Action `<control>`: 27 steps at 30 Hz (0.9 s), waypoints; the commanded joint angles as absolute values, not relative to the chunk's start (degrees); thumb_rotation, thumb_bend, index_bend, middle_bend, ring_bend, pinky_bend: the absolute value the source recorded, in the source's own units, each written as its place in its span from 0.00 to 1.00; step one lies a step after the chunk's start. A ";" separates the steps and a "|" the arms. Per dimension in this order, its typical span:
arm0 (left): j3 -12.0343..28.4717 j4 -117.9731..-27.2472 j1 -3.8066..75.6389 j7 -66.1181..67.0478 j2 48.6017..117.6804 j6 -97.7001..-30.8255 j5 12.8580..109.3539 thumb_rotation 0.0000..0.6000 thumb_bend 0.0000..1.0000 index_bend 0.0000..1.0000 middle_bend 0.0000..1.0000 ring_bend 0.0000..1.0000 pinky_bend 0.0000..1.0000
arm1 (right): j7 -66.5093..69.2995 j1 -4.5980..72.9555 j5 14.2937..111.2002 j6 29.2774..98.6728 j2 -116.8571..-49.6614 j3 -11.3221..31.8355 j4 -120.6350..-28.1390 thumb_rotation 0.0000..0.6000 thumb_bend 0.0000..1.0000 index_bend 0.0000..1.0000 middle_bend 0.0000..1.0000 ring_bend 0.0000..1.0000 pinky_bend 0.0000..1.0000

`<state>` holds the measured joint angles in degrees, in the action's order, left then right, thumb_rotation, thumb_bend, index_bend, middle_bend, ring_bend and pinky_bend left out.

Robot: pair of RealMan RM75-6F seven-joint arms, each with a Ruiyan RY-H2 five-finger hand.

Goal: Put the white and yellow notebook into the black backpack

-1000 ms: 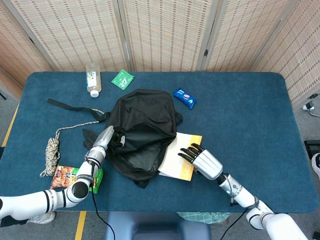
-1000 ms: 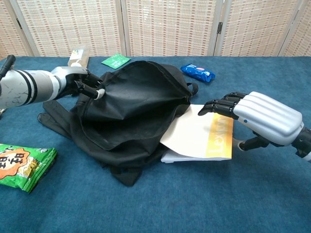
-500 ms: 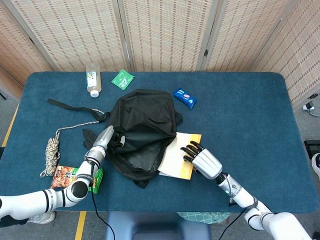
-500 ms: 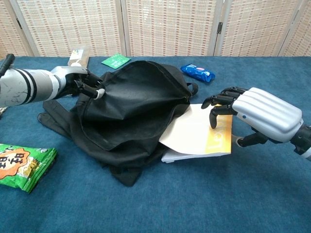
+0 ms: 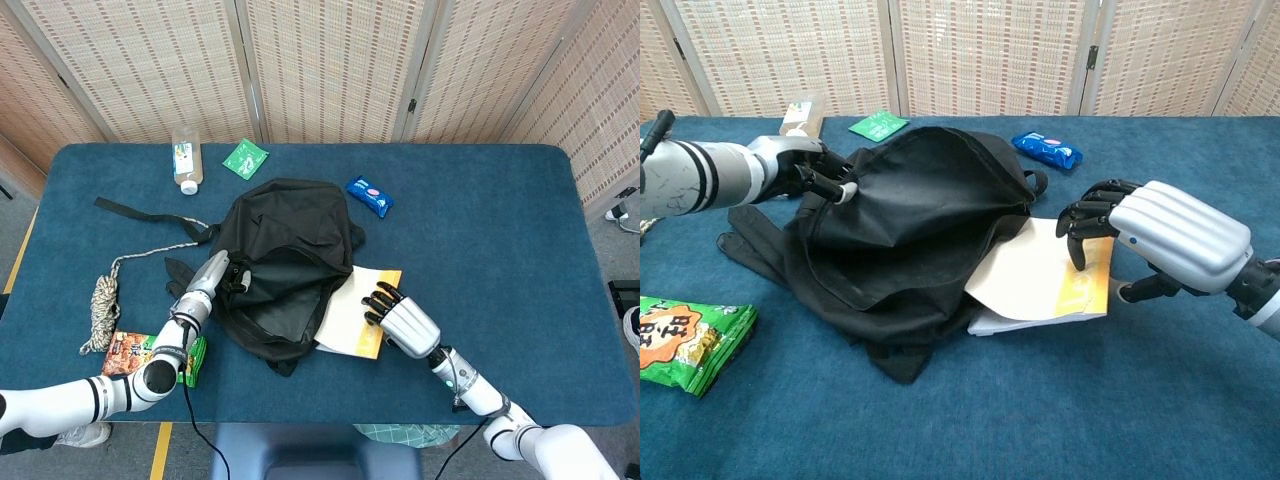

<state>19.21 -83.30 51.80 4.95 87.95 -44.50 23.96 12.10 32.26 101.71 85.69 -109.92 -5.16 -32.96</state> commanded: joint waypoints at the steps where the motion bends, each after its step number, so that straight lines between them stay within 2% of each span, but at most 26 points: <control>1: 19.22 -83.13 51.83 4.85 87.89 -44.50 23.97 1.00 0.65 0.60 0.32 0.26 0.03 | 11.80 32.17 101.74 85.96 -110.02 -5.13 -32.64 1.00 0.46 0.66 0.38 0.33 0.21; 7: 19.49 -83.19 51.95 4.63 87.25 -44.40 24.33 1.00 0.65 0.60 0.32 0.26 0.03 | 12.46 31.01 102.74 90.94 -109.36 -5.35 -31.23 1.00 0.46 0.71 0.42 0.37 0.23; 8: 21.60 -82.40 53.00 4.13 86.52 -43.85 23.59 1.00 0.65 0.60 0.32 0.26 0.03 | 12.79 30.78 102.91 92.03 -109.13 -5.35 -31.11 1.00 0.46 0.71 0.42 0.37 0.23; 9: 20.61 -82.57 52.75 4.30 87.22 -44.12 23.39 1.00 0.65 0.60 0.32 0.26 0.03 | 13.19 30.48 103.06 93.60 -108.78 -5.24 -31.08 1.00 0.46 0.71 0.43 0.37 0.23; 14: 20.97 -83.63 52.72 4.17 86.40 -44.71 24.19 1.00 0.65 0.60 0.32 0.26 0.03 | 14.54 29.70 103.48 100.37 -106.56 -4.09 -33.31 1.00 0.46 0.73 0.44 0.39 0.25; 22: 21.73 -86.52 53.80 4.96 83.94 -44.87 22.59 1.00 0.65 0.60 0.32 0.26 0.03 | 12.74 30.10 105.47 108.63 -100.46 -2.13 -43.90 1.00 0.45 0.75 0.46 0.40 0.26; 27: 22.20 -88.00 54.63 5.35 82.73 -45.19 20.72 1.00 0.65 0.60 0.32 0.26 0.03 | 10.53 31.50 107.14 110.29 -97.78 -0.45 -53.28 1.00 0.45 0.77 0.47 0.41 0.27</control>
